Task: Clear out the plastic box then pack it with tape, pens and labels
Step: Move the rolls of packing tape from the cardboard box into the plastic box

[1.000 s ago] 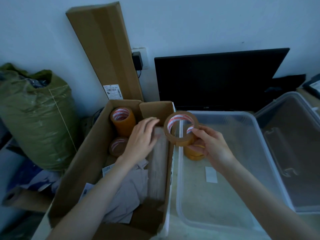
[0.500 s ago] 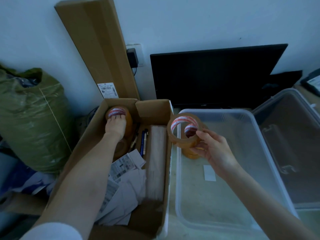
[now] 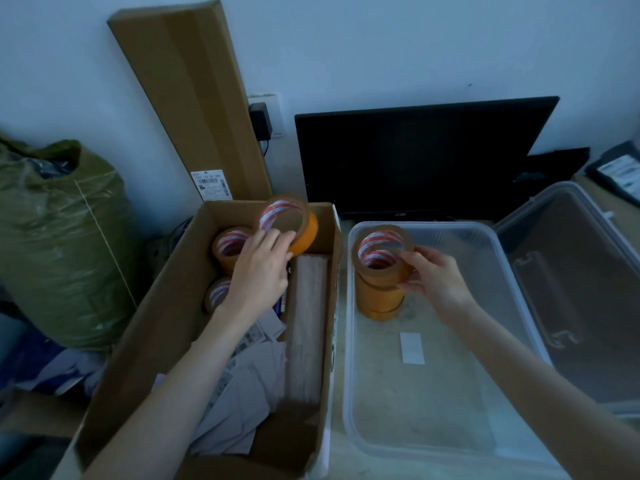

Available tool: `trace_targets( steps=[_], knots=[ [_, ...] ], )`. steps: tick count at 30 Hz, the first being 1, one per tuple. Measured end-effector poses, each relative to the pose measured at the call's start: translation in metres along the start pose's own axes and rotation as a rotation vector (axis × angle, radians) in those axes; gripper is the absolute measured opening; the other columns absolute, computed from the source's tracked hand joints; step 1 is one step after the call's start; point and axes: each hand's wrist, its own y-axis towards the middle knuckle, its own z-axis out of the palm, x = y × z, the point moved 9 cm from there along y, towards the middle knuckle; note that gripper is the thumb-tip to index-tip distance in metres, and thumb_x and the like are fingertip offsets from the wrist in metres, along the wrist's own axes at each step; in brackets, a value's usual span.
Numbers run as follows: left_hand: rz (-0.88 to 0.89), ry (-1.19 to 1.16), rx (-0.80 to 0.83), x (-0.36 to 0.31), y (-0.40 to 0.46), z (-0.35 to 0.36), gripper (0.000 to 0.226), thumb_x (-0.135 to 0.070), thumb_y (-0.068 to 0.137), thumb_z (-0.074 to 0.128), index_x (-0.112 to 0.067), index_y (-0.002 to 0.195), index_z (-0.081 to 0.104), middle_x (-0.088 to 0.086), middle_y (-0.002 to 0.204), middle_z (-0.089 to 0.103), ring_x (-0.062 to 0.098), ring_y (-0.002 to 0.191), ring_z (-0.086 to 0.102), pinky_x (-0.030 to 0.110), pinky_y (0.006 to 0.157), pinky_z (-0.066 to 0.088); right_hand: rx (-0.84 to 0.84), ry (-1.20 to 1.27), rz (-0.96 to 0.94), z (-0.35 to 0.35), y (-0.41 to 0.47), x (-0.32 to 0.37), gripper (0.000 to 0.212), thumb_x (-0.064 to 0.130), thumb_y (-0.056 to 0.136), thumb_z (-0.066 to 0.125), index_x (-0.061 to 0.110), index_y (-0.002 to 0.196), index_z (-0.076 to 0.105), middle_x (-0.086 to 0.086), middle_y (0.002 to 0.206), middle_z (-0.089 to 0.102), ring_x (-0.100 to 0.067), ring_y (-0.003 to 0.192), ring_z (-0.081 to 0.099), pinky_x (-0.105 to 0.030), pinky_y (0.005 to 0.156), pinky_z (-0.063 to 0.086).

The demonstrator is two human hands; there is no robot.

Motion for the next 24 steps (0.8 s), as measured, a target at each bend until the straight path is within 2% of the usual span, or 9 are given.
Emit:
trace_targets(
  steps=[4,7,10,14,16,18,19,22,24],
  knots=[
    [0.069,-0.039,-0.036,-0.031,-0.010,-0.006,0.037,0.000,0.082,0.066,-0.002,0.118,0.059,0.011,0.106,0.061,0.027,0.102,0.054,0.040,0.091,0.046,-0.027,-0.060,0.027,-0.003,0.014,-0.007,0.015,0.018,0.094,0.055,0.009,0.096,0.066,-0.010,0.087,0.065,-0.021,0.082,0.064,-0.033,0.071,0.059],
    [0.057,-0.067,-0.043,-0.037,-0.013,-0.007,0.040,0.001,0.082,0.068,-0.003,0.120,0.058,0.010,0.108,0.062,0.027,0.105,0.054,0.038,0.094,0.044,-0.041,-0.171,0.047,-0.008,0.025,-0.011,0.016,0.019,0.094,0.054,0.016,0.083,0.065,-0.012,0.086,0.064,-0.025,0.081,0.064,-0.034,0.070,0.057],
    [0.030,-0.088,-0.048,-0.039,-0.013,-0.008,0.041,0.002,0.081,0.068,-0.003,0.121,0.058,0.011,0.109,0.061,0.027,0.106,0.054,0.037,0.096,0.041,-0.069,-0.347,0.014,-0.013,0.030,-0.008,0.016,0.023,0.094,0.056,0.014,0.086,0.067,-0.004,0.076,0.062,-0.015,0.066,0.057,-0.025,0.059,0.048],
    [0.018,-0.098,-0.048,-0.041,-0.013,-0.008,0.040,0.002,0.081,0.067,-0.003,0.119,0.058,0.011,0.108,0.062,0.027,0.106,0.054,0.037,0.096,0.041,-0.050,-0.507,-0.037,-0.013,0.031,-0.004,0.016,0.028,0.093,0.059,0.016,0.093,0.069,0.002,0.071,0.061,-0.010,0.060,0.052,-0.024,0.060,0.046],
    [0.019,-0.096,-0.045,-0.041,-0.014,-0.007,0.039,0.002,0.082,0.067,-0.004,0.119,0.059,0.011,0.108,0.062,0.028,0.105,0.055,0.039,0.095,0.044,-0.035,-0.612,-0.076,-0.011,0.030,0.001,0.021,0.031,0.092,0.059,0.016,0.083,0.070,0.002,0.063,0.059,-0.010,0.057,0.052,-0.020,0.053,0.042],
    [0.017,-0.094,-0.035,-0.042,-0.015,-0.005,0.040,0.002,0.081,0.068,-0.004,0.119,0.059,0.011,0.108,0.062,0.028,0.105,0.055,0.040,0.094,0.045,-0.052,-0.734,-0.124,-0.012,0.029,0.006,0.035,0.035,0.094,0.056,0.015,0.066,0.063,-0.001,0.061,0.055,-0.017,0.058,0.052,-0.024,0.050,0.039],
    [0.016,-0.093,-0.030,-0.043,-0.015,-0.004,0.041,0.002,0.080,0.069,-0.004,0.120,0.059,0.011,0.108,0.062,0.028,0.105,0.056,0.041,0.093,0.045,-0.057,-0.812,-0.147,-0.012,0.029,0.007,0.041,0.039,0.095,0.052,0.015,0.063,0.060,-0.004,0.067,0.055,-0.020,0.062,0.052,-0.028,0.054,0.039],
    [0.045,-0.085,-0.036,-0.048,-0.016,-0.002,0.044,0.004,0.077,0.071,-0.005,0.118,0.060,0.010,0.106,0.062,0.026,0.105,0.054,0.042,0.091,0.048,-0.026,-0.995,-0.192,-0.011,0.029,0.006,0.043,0.050,0.097,0.040,0.016,0.090,0.066,-0.006,0.095,0.049,-0.027,0.083,0.052,-0.035,0.073,0.042],
    [0.085,-0.086,-0.039,-0.054,-0.018,-0.001,0.046,0.006,0.075,0.072,-0.006,0.117,0.060,0.008,0.105,0.063,0.023,0.105,0.051,0.040,0.091,0.047,-0.016,-0.906,-0.265,-0.009,0.023,0.014,0.039,0.045,0.098,0.041,0.016,0.106,0.065,-0.005,0.098,0.046,-0.027,0.093,0.053,-0.034,0.079,0.042]
  ],
)
